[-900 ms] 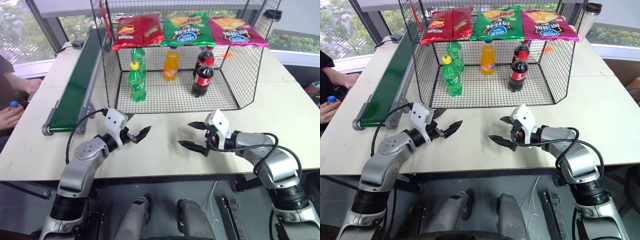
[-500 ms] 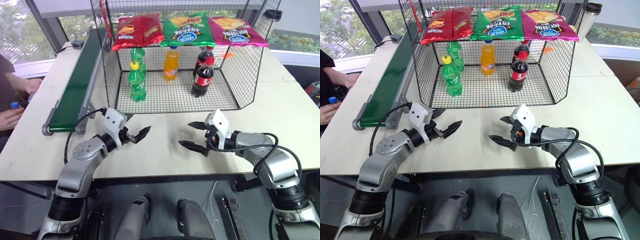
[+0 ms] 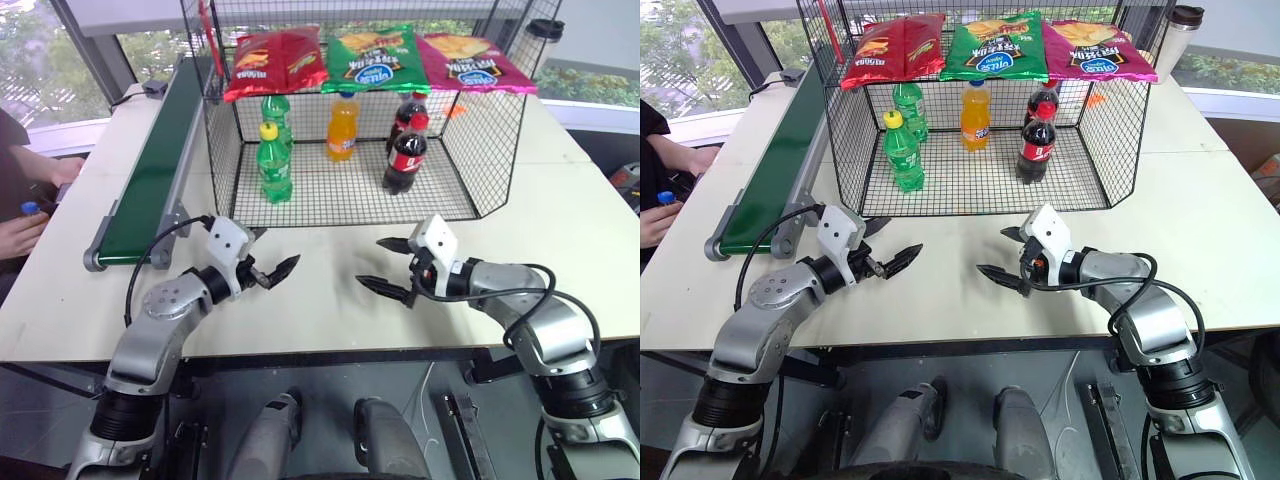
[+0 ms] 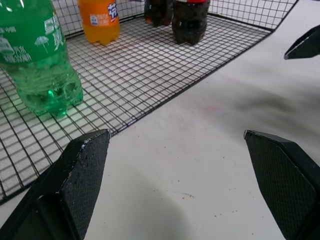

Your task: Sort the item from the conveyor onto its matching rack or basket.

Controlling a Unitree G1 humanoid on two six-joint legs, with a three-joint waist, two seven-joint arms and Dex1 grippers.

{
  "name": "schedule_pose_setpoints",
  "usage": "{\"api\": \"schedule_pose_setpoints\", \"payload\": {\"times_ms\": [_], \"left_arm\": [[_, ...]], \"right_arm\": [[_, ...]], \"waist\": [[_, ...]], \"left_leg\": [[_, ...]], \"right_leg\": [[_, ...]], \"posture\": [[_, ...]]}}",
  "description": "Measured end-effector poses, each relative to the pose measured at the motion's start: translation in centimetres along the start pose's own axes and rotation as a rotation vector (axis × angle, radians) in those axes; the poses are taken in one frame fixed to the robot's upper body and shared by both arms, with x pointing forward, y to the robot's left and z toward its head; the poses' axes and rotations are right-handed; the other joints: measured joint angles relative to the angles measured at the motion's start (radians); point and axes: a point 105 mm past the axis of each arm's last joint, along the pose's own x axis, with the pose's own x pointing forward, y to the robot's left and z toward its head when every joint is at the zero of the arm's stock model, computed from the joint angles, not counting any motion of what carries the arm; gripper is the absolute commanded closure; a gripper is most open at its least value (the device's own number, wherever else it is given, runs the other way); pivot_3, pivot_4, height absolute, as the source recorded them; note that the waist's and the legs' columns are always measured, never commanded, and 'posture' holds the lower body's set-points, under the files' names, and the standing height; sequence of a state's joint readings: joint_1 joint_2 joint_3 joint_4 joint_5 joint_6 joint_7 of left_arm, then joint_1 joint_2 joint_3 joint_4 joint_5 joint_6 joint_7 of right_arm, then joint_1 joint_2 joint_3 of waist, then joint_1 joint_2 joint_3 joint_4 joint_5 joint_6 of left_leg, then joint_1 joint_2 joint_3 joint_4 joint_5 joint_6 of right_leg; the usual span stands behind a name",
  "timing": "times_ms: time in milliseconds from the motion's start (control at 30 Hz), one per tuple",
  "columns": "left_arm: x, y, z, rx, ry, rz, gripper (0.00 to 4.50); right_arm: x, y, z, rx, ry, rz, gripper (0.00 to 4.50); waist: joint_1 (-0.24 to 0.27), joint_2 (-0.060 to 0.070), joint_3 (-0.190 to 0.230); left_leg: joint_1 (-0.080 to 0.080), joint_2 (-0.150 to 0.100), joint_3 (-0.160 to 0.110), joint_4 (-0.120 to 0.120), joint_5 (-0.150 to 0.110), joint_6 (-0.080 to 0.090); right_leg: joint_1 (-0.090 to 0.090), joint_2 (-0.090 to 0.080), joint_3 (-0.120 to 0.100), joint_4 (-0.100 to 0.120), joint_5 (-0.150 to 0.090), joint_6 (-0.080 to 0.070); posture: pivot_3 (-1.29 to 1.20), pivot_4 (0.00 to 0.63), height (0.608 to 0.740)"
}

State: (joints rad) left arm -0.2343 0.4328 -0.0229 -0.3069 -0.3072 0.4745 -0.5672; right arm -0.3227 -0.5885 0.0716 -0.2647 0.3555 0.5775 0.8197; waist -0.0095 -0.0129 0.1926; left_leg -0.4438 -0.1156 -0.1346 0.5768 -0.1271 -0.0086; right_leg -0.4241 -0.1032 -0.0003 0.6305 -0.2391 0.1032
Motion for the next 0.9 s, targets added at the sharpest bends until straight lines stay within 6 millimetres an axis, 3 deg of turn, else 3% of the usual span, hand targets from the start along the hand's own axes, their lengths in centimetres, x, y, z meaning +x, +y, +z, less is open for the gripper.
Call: {"api": "schedule_pose_setpoints", "payload": {"times_ms": [900], "left_arm": [[-0.4, -0.3, -0.4, -0.003, 0.003, 0.007, 0.00]], "right_arm": [[0.4, -1.1, -0.1, -0.016, 0.006, -0.038, 0.09]], "waist": [[-0.001, 0.000, 0.000]], "left_leg": [[0.000, 0.000, 0.000, 0.000, 0.000, 0.000]], "right_leg": [[0.000, 0.000, 0.000, 0.000, 0.001, -0.002]], "posture": [[0.00, 0.150, 0.738]]}}
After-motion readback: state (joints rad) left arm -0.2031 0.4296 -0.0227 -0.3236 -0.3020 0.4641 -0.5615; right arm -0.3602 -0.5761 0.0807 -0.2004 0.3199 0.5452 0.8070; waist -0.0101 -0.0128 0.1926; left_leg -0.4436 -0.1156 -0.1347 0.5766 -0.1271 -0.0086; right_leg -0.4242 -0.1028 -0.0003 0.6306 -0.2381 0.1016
